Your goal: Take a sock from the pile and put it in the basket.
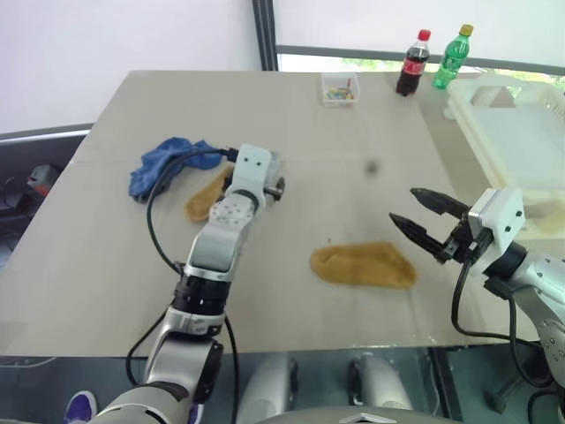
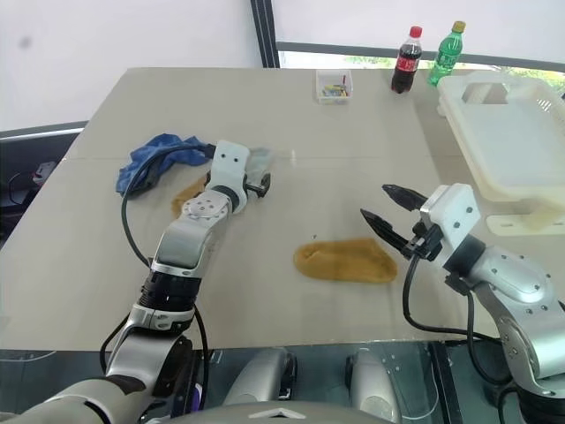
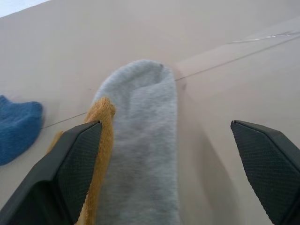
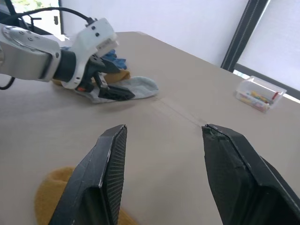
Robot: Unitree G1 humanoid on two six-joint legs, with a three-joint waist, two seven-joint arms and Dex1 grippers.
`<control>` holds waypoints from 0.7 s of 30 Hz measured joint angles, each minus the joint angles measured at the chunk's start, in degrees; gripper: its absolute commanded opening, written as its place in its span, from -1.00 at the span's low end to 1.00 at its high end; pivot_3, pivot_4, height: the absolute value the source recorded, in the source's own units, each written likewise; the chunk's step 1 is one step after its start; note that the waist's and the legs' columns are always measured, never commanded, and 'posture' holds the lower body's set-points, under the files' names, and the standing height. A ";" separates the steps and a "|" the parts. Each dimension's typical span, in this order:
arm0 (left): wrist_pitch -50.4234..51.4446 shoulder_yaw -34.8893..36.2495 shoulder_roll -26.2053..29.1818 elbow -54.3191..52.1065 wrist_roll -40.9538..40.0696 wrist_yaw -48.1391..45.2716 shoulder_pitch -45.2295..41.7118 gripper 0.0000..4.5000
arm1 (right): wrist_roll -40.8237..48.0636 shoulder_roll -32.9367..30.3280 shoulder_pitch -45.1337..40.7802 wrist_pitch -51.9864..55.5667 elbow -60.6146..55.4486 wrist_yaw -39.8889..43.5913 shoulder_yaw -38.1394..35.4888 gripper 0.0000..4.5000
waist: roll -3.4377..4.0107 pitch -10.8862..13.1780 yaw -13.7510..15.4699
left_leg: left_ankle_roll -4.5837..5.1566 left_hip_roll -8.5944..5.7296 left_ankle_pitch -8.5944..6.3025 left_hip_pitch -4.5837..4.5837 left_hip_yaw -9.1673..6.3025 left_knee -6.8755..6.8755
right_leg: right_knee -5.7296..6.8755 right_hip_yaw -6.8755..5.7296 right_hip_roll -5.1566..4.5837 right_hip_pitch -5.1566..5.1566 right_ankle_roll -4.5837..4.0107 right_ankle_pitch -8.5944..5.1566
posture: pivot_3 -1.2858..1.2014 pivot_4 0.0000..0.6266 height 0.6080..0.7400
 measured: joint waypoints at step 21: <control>-2.38 3.96 -0.90 3.85 1.22 1.69 -0.55 0.99 | -4.17 0.57 -0.48 -1.46 1.00 -1.48 2.15 0.17 | 0.00 0.00 0.01 | -0.05 -0.06 0.03 0.02 -0.02 0.01 | 0.05 0.00 0.02 0.00 0.00 0.00 | 0.03 -0.52 1.00</control>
